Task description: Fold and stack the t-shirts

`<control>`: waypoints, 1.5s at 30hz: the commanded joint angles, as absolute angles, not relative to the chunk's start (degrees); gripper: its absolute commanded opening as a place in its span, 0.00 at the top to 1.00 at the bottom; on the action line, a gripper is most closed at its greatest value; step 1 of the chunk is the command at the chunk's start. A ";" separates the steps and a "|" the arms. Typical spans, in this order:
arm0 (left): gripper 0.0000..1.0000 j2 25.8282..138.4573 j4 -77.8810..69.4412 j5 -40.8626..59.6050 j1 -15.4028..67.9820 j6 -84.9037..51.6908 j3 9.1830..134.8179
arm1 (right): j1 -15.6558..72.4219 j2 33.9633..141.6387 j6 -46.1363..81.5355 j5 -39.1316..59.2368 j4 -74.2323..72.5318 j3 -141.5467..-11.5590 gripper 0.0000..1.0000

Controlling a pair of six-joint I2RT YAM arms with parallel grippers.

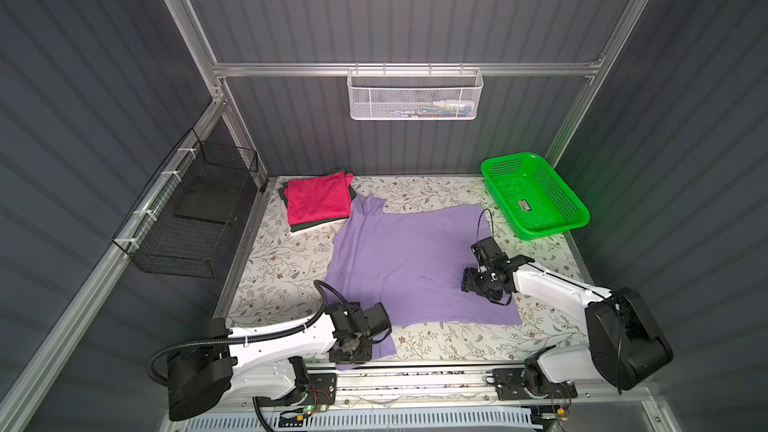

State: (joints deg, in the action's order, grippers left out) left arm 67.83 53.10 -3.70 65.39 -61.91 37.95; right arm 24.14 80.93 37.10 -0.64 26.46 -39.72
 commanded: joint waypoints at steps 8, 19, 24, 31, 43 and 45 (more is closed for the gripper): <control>0.67 65.50 44.12 -23.18 44.90 -39.90 54.77 | 25.02 68.81 45.01 -9.34 40.56 -33.14 0.30; 0.66 95.56 22.88 -10.99 28.65 -26.99 65.89 | 29.00 70.62 35.68 -11.31 41.60 -50.35 0.25; 0.66 106.63 23.96 -10.21 27.91 -24.24 73.68 | 26.38 84.21 28.76 -5.82 30.35 -60.50 0.23; 0.66 113.53 21.73 -10.19 27.60 -23.58 74.91 | 22.27 103.23 25.22 1.38 22.73 -70.27 0.24; 0.66 110.83 23.90 -3.92 27.60 -27.14 64.18 | 20.25 104.13 31.92 -0.22 29.87 -59.09 0.25; 0.66 108.86 24.59 -2.31 27.60 -27.51 61.67 | 20.30 102.42 33.12 0.21 30.02 -55.42 0.25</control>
State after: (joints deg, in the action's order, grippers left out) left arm 109.36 16.25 -7.57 27.66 -25.71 67.37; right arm 20.91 102.87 29.61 0.25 23.62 -61.06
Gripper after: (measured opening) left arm 0.337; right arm 0.751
